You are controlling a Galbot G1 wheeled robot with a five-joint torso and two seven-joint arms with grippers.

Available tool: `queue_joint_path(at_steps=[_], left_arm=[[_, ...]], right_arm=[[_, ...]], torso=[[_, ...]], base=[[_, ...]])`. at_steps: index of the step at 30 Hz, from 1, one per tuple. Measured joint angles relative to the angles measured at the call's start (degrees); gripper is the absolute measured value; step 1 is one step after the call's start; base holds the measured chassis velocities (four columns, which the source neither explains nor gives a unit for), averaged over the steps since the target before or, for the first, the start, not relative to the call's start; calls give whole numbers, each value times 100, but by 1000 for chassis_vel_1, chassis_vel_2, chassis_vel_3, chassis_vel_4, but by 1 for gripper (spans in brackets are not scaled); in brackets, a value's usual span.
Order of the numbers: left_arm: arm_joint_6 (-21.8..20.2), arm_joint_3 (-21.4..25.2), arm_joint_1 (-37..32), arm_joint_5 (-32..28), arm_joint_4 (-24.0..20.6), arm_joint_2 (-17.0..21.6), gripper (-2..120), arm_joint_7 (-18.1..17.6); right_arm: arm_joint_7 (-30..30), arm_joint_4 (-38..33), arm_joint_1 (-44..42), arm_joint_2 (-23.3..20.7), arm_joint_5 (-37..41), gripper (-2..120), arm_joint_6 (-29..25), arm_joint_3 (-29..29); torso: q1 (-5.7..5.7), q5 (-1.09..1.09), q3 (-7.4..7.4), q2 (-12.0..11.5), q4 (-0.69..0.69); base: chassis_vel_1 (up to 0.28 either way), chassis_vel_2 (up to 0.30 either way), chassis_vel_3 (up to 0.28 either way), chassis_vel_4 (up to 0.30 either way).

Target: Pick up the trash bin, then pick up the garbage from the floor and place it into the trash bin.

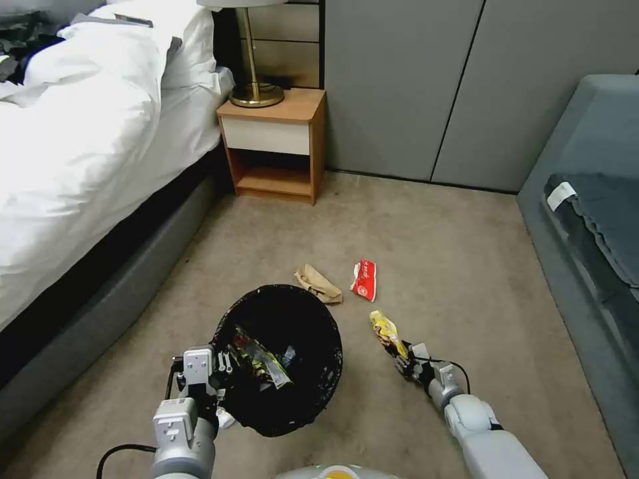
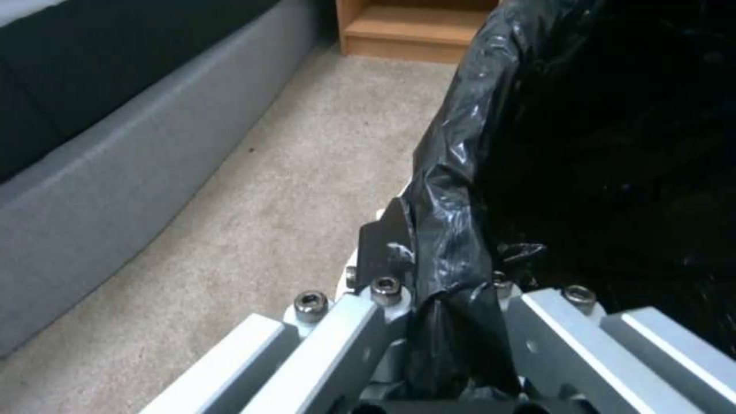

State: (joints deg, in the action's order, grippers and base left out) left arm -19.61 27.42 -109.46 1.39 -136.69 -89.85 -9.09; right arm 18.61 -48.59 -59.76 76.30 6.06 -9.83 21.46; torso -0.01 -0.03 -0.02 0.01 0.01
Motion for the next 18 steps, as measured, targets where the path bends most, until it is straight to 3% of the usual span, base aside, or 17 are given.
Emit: queue_joint_path(at_steps=[5, 8, 18], left_arm=[[3, -3, 5, 3, -4, 0, 0, -3], [2, -4, 18, 3, -10, 2, 0, -3], [-8, -13, 40, -1, -9, 17, 0, -3]], right_arm=[[-12, -66, -23, -12, 33, 7, -16, 13], [-43, -270, -107, -19, 76, 0, 26, -20], [-197, -1226, -383, -87, 250, 0, 57, -56]], torso=[[0, 2, 1, 0, 0], [1, 8, 2, -1, -2], [0, 3, 2, -1, -1]], base=[[0, 0, 0, 0], [0, 0, 0, 0], [0, 0, 0, 0]])
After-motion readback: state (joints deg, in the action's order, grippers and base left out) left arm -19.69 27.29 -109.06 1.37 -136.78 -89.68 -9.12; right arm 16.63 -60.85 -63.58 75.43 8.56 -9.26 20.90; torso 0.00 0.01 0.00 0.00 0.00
